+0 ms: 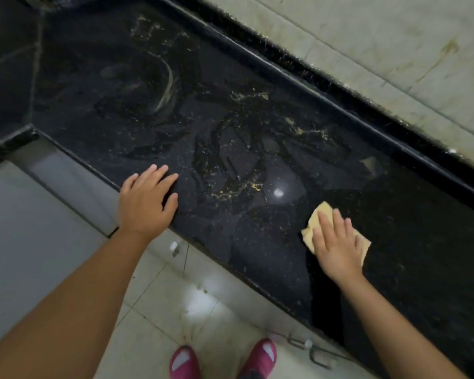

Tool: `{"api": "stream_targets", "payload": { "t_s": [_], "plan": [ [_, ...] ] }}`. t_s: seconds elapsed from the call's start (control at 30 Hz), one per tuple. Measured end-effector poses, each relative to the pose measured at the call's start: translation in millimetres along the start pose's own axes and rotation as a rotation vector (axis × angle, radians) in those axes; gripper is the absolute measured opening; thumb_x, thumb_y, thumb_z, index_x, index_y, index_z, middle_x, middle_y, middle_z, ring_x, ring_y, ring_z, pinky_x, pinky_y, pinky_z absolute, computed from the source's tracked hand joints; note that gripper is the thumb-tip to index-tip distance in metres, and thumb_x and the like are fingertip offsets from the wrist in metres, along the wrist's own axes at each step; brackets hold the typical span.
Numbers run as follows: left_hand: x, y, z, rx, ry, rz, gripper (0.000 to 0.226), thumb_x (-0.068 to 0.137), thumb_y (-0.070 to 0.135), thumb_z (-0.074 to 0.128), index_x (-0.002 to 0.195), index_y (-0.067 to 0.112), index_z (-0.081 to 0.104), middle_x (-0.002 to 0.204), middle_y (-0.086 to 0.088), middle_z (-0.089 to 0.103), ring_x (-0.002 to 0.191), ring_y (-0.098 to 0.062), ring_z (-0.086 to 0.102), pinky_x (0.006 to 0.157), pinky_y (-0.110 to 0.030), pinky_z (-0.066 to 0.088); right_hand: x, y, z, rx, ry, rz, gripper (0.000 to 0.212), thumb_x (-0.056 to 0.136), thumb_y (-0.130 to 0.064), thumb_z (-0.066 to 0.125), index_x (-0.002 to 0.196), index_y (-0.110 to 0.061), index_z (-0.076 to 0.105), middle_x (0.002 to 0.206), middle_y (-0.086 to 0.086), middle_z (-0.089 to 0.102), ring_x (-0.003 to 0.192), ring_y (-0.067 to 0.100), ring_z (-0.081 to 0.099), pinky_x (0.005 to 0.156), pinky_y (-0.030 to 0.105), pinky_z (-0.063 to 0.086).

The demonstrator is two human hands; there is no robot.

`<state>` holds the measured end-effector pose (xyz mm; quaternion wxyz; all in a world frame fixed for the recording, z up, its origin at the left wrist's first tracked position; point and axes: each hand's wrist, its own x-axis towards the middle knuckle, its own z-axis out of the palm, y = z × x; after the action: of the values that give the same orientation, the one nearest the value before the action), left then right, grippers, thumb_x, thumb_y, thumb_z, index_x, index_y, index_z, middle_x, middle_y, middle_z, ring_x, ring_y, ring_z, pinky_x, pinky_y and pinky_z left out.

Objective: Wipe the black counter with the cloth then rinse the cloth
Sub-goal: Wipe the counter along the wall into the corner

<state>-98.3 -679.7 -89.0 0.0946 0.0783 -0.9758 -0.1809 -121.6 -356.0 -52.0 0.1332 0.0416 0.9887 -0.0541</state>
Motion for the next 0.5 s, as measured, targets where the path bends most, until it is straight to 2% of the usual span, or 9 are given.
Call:
{"api": "stream_targets", "payload": {
  "t_s": [0.1, 0.17, 0.33, 0.4, 0.43, 0.5],
  "plan": [
    [0.3, -0.4, 1.5, -0.008, 0.013, -0.003, 0.057, 0.081, 0.036, 0.028, 0.114, 0.006, 0.064, 0.124, -0.016, 0.059, 0.120, -0.034, 0.051, 0.098, -0.049, 0.034, 48.2, -48.0, -10.3, 0.105, 0.010, 0.094, 0.049, 0.099, -0.039, 0.018, 0.147, -0.030, 0.011, 0.158, -0.002, -0.005, 0.144, 0.024, -0.007, 0.115, 0.046, -0.001],
    [1.1, -1.3, 2.6, 0.000, 0.021, 0.009, 0.054, 0.081, 0.033, 0.030, 0.112, 0.006, 0.065, 0.121, -0.016, 0.061, 0.117, -0.035, 0.053, 0.095, -0.050, 0.036, 67.7, -84.0, -8.1, 0.113, -0.028, 0.050, 0.049, 0.099, -0.039, 0.017, 0.147, -0.030, 0.009, 0.157, -0.003, -0.007, 0.144, 0.024, -0.008, 0.115, 0.047, -0.002],
    [3.4, -2.1, 3.3, 0.021, 0.027, 0.001, 0.052, 0.080, 0.030, 0.030, 0.110, 0.007, 0.066, 0.119, -0.016, 0.062, 0.114, -0.037, 0.055, 0.093, -0.050, 0.037, 42.8, -155.8, 12.0, 0.050, -0.065, -0.312, 0.048, 0.099, -0.041, 0.018, 0.146, -0.033, 0.013, 0.157, -0.006, -0.006, 0.144, 0.023, -0.008, 0.115, 0.045, -0.001],
    [3.5, -2.4, 3.7, 0.021, 0.022, -0.005, 0.052, 0.080, 0.029, 0.030, 0.110, 0.007, 0.066, 0.119, -0.016, 0.062, 0.115, -0.036, 0.054, 0.093, -0.045, 0.033, 17.9, -159.7, 25.9, 0.012, -0.068, -0.469, 0.052, 0.095, -0.046, 0.010, 0.145, -0.034, 0.015, 0.157, -0.007, -0.003, 0.145, 0.021, -0.005, 0.115, 0.043, 0.002],
    [3.3, -2.5, 3.6, 0.022, 0.021, -0.007, 0.052, 0.080, 0.029, 0.030, 0.110, 0.007, 0.066, 0.119, -0.016, 0.062, 0.115, -0.036, 0.054, 0.093, -0.043, 0.031, 4.6, -154.5, 29.8, -0.025, -0.047, -0.546, 0.056, 0.092, -0.048, 0.003, 0.145, -0.034, 0.018, 0.157, -0.006, 0.004, 0.145, 0.021, 0.001, 0.116, 0.042, 0.007],
    [3.3, -2.0, 2.6, 0.026, 0.022, -0.007, 0.051, 0.080, 0.029, 0.030, 0.110, 0.007, 0.066, 0.119, -0.016, 0.062, 0.115, -0.036, 0.054, 0.093, -0.043, 0.031, -21.5, -132.5, 34.4, -0.120, -0.024, -0.605, 0.054, 0.095, -0.045, -0.002, 0.137, -0.036, 0.031, 0.149, -0.006, 0.034, 0.139, 0.021, 0.026, 0.110, 0.039, 0.028]
  ]
}}
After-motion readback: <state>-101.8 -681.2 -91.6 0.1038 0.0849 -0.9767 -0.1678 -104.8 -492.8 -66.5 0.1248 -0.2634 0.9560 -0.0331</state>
